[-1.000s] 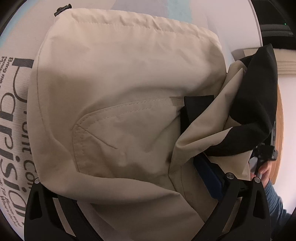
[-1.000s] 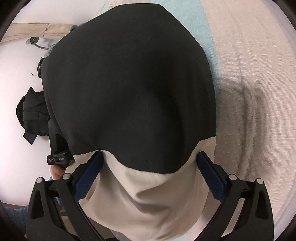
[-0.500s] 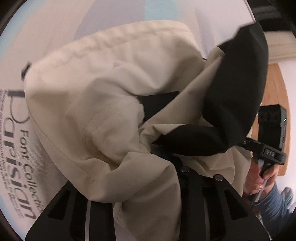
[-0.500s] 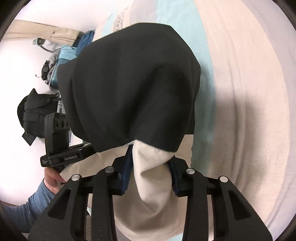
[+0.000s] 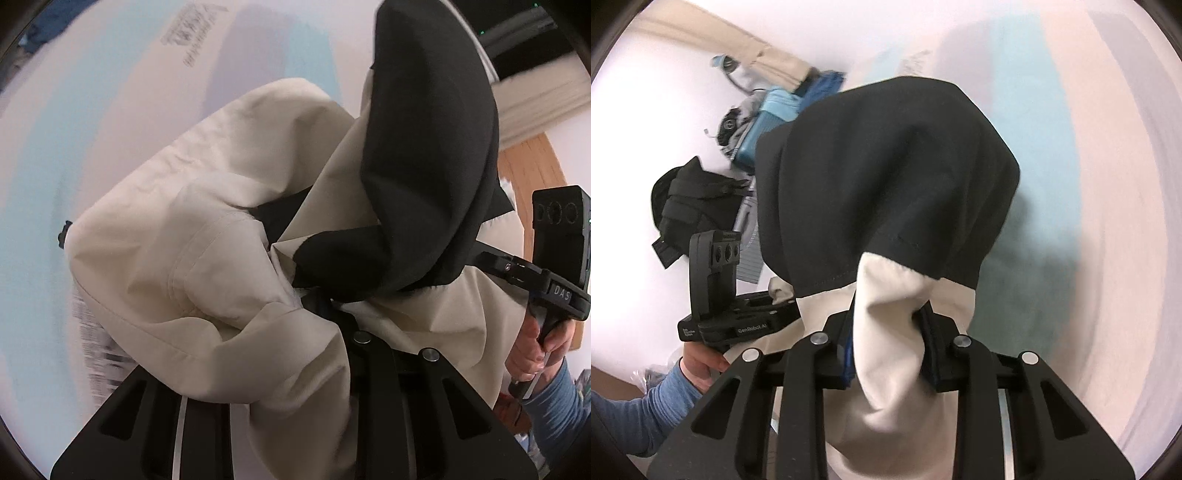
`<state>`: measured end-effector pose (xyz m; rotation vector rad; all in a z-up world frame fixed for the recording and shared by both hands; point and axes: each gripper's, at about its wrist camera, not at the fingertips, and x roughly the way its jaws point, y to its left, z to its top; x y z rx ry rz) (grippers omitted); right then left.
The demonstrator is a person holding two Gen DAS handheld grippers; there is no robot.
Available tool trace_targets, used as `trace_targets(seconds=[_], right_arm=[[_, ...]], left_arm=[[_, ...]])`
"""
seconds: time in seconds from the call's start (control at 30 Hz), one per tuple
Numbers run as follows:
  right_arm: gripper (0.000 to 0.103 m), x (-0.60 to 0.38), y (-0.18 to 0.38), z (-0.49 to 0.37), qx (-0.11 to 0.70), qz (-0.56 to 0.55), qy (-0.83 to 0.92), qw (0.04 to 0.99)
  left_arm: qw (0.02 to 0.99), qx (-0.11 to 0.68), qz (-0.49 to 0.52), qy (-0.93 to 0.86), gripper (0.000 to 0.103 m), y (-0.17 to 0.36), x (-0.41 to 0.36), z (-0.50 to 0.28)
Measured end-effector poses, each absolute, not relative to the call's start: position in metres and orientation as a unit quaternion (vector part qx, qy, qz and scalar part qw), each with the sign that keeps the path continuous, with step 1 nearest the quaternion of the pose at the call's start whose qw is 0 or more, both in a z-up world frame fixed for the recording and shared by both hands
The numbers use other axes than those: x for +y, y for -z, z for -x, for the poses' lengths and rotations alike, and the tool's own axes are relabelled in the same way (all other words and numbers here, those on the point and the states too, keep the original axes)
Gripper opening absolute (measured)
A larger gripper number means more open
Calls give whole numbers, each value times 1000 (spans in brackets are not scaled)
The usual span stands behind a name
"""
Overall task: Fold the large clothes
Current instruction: 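Carry the folded jacket with both tools toward the suitcases at the bed end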
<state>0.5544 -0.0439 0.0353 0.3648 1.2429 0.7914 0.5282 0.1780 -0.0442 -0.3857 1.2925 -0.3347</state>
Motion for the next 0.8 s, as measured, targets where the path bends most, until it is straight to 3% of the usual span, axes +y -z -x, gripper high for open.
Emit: trace_targets(seconds=[0.27,0.6,0.8], right_arm=[[27,110,-85,-599,519,-151,-438,719],[26,332,-97,-620,492,-144,-536,671],[26,404,-62,-624,519,-124,-545,647]], left_arm=[[811,556,172,67,24,-29,315,-534],[829,540,119,-81,24,-100,505,-527],[809,564,115,-117,24,-71,575,-525]])
